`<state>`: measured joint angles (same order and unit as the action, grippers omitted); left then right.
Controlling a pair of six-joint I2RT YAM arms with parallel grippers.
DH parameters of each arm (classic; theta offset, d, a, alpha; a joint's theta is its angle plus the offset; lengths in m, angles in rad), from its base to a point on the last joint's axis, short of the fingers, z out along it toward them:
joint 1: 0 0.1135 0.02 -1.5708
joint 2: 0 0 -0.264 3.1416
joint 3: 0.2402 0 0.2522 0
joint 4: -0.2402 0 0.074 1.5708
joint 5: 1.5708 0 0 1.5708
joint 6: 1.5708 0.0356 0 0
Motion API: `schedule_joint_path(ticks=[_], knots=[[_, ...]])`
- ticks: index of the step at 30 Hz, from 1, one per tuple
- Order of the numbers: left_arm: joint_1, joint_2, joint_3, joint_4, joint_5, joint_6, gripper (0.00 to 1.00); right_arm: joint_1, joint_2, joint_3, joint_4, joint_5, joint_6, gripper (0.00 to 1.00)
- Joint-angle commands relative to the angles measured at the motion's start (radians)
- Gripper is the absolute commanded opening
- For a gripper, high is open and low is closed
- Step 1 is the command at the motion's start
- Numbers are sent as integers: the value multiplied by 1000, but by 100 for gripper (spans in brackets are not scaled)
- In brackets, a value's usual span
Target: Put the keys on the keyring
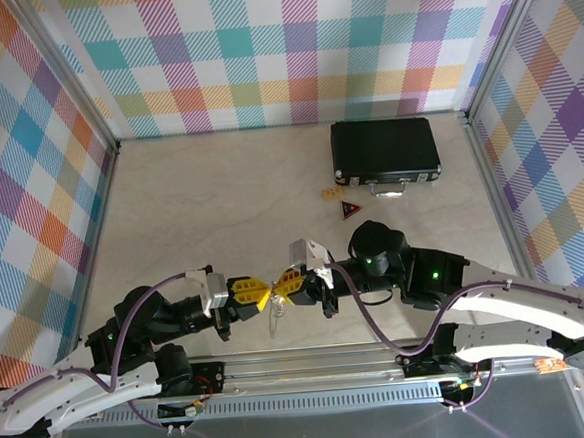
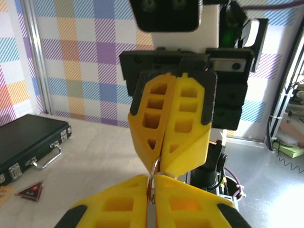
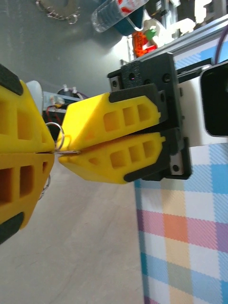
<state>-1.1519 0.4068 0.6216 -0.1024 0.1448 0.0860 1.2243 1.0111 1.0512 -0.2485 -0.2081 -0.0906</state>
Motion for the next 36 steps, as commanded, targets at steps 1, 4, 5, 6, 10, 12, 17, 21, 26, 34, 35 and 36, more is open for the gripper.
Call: schedule_joint_path(ticks=[1,4,5,6,10,12,17,21,26,34,35,36], knots=[[-8,11,62,-98,-42,29,14,4,14,105,-167,19,-62,0],[-8,33,91,-140,-48,39,15,4,57,184,-270,12,-78,0],[-8,40,101,-150,-48,41,16,4,68,206,-299,9,-82,0],[-8,47,108,-158,-47,43,16,4,78,224,-323,7,-85,0],[-8,64,124,-162,-26,43,21,4,109,260,-375,10,-99,0],[-8,79,134,-163,-7,44,25,5,121,275,-397,15,-109,0],[-8,102,148,-165,1,46,27,15,128,294,-436,16,-135,0],[-8,118,156,-167,2,52,22,21,124,300,-450,21,-151,0],[-8,129,171,-220,6,63,22,24,126,308,-453,22,-158,0],[-8,146,208,-288,51,75,32,36,148,338,-504,64,-176,0],[-8,152,207,-289,57,75,33,39,150,341,-510,72,-179,0],[-8,159,206,-287,62,75,33,41,154,345,-514,78,-184,0]])
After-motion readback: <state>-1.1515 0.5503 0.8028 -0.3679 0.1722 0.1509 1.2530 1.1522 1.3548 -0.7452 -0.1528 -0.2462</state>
